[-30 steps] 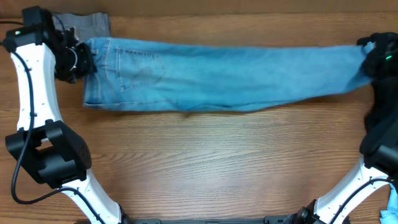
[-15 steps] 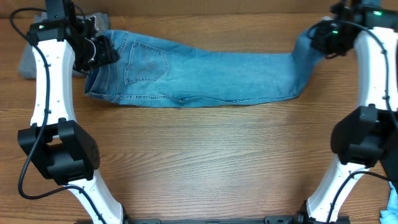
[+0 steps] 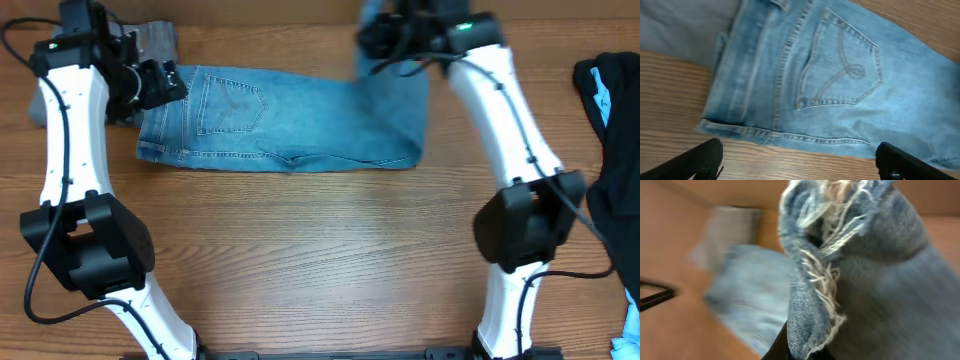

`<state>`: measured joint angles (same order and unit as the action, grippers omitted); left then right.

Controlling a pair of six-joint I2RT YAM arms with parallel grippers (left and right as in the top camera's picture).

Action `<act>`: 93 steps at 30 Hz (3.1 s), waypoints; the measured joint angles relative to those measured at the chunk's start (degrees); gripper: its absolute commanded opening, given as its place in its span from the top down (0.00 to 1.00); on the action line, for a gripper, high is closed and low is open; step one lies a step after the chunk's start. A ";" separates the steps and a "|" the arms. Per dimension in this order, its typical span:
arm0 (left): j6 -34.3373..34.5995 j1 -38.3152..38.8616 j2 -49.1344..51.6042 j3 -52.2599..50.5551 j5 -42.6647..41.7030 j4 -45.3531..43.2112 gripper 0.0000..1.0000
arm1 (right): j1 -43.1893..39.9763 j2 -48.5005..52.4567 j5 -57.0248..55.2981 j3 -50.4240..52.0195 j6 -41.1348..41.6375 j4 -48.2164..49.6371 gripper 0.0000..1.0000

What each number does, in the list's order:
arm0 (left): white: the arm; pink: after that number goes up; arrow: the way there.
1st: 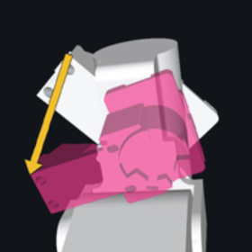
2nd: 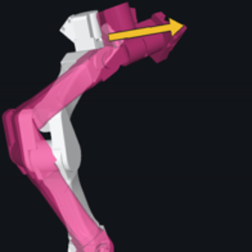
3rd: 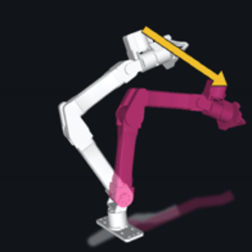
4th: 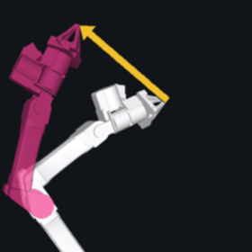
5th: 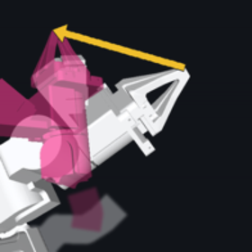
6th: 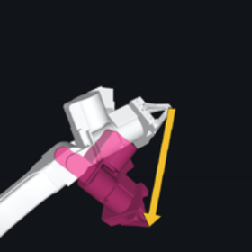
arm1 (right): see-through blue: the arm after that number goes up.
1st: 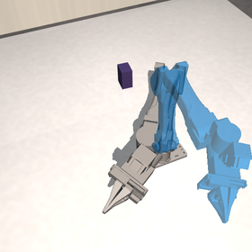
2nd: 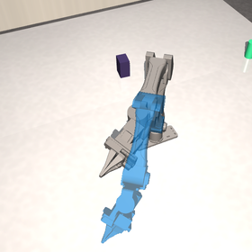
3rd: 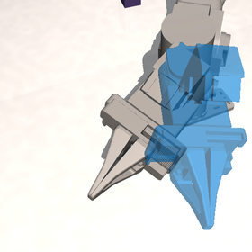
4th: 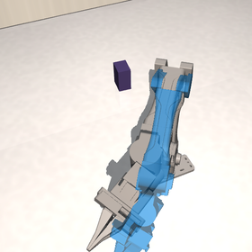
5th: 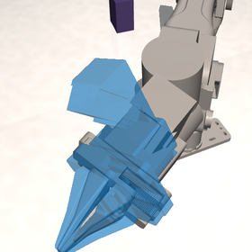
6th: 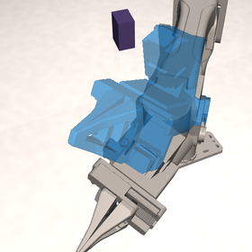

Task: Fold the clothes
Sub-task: 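Fold the leg hems leftward over the waist with the right gripper, then lift the folded jeans with the left gripper and fold it again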

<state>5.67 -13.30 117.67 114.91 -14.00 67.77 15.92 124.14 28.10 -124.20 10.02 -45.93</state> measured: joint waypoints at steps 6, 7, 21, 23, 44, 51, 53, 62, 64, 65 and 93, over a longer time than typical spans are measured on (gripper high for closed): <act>0.17 -1.38 0.00 0.00 0.37 0.00 0.00 | 12.07 2.73 8.98 0.02 2.36 7.10 0.96; 0.17 -1.46 0.00 0.00 0.37 0.00 0.00 | 12.94 3.23 10.16 0.07 2.45 7.08 0.96; 0.20 -3.39 0.00 0.00 1.75 -0.52 0.00 | 20.72 10.19 4.48 0.28 5.81 27.12 0.36; 0.20 -3.85 0.00 0.00 1.86 -0.76 0.00 | 22.67 11.69 3.34 0.28 6.25 31.17 0.00; -0.79 -4.96 2.01 -8.72 -2.03 -8.85 0.00 | -2.73 8.31 -0.09 -1.31 7.15 -7.37 0.00; -2.49 -4.96 10.73 -9.03 -3.96 -13.64 0.00 | -13.18 2.64 0.00 -2.23 4.59 -15.61 0.00; -2.89 -4.96 12.24 -9.11 -4.13 -14.53 0.00 | -14.27 2.23 0.04 -2.45 4.31 -16.83 0.00; -4.48 -3.74 14.78 -9.14 -7.43 -15.72 0.94 | -16.48 2.23 0.17 -2.45 1.51 -18.05 0.00; -4.87 -2.99 14.78 -9.14 -8.39 -15.67 0.96 | -16.74 2.23 0.20 -2.45 0.81 -17.64 0.00; -4.83 -2.60 14.78 -9.11 -8.96 -15.34 0.96 | -16.98 2.23 0.17 -2.45 0.57 -17.42 0.00; 3.37 24.55 17.03 28.50 -2.29 6.47 0.96 | -31.58 1.38 -0.02 -2.45 -1.09 -14.99 0.00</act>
<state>9.04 11.25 134.69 143.41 -16.29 74.24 -15.66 125.51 28.08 -126.65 8.93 -60.93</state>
